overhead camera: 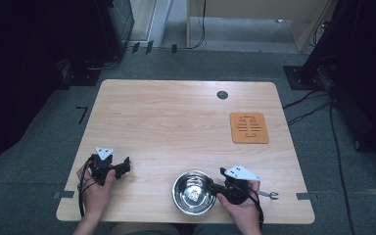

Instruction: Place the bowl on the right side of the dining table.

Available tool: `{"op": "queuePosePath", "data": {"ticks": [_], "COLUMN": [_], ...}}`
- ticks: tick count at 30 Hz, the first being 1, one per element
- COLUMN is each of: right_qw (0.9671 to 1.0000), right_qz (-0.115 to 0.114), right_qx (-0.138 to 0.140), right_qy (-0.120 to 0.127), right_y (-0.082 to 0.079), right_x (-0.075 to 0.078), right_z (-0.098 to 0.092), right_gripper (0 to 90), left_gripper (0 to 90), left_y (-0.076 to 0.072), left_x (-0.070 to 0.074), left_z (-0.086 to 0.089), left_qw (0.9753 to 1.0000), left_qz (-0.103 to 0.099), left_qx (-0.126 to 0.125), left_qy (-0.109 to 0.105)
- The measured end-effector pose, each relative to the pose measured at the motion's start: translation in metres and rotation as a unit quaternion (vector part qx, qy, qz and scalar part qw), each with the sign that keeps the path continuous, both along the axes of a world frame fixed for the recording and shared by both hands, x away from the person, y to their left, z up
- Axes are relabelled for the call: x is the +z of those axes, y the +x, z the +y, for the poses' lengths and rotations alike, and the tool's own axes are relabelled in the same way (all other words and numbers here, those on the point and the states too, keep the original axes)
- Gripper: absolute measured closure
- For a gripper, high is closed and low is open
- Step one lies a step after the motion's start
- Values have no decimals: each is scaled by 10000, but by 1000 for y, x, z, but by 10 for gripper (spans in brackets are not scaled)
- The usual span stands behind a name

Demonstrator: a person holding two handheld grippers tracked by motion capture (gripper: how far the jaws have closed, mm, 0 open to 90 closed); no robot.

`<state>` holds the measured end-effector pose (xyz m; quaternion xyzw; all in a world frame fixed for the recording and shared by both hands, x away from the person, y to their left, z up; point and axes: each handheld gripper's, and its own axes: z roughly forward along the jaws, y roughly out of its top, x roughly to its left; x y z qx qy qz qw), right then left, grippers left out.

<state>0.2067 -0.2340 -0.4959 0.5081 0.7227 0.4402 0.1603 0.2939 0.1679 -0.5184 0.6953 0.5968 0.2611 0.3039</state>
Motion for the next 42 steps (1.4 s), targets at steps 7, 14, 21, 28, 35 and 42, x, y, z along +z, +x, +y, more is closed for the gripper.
{"op": "queuePosePath", "data": {"ticks": [7, 14, 21, 28, 35, 42], "right_qw": [9995, 9989, 9976, 9961, 9960, 9932], "right_qz": [231, 360, 571, 737, 755, 863], "right_qx": [199, 275, 393, 412, 478, 306], "right_qy": [-5, -100, -57, -260, 12, 723], "right_y": [3, 2, 4, 5, 6, 4], "right_x": [-6, -9, -12, -15, -15, -13], "right_z": [3, 8, 8, 13, 9, 2], "right_gripper": [472, 579, 677, 725, 794, 840], "left_gripper": [135, 135, 135, 135, 135, 135], "left_y": [0, 0, 0, 0, 0, 0], "left_x": [0, 0, 0, 0, 0, 0], "left_z": [0, 0, 0, 0, 0, 0], "left_qw": [10000, 10000, 10000, 10000, 10000, 10000], "left_qz": [1, 0, 1, 0, 1, 3], "left_qx": [-1, 0, -1, 0, 1, -1], "left_qy": [1, 0, 2, 1, 0, 2]}}
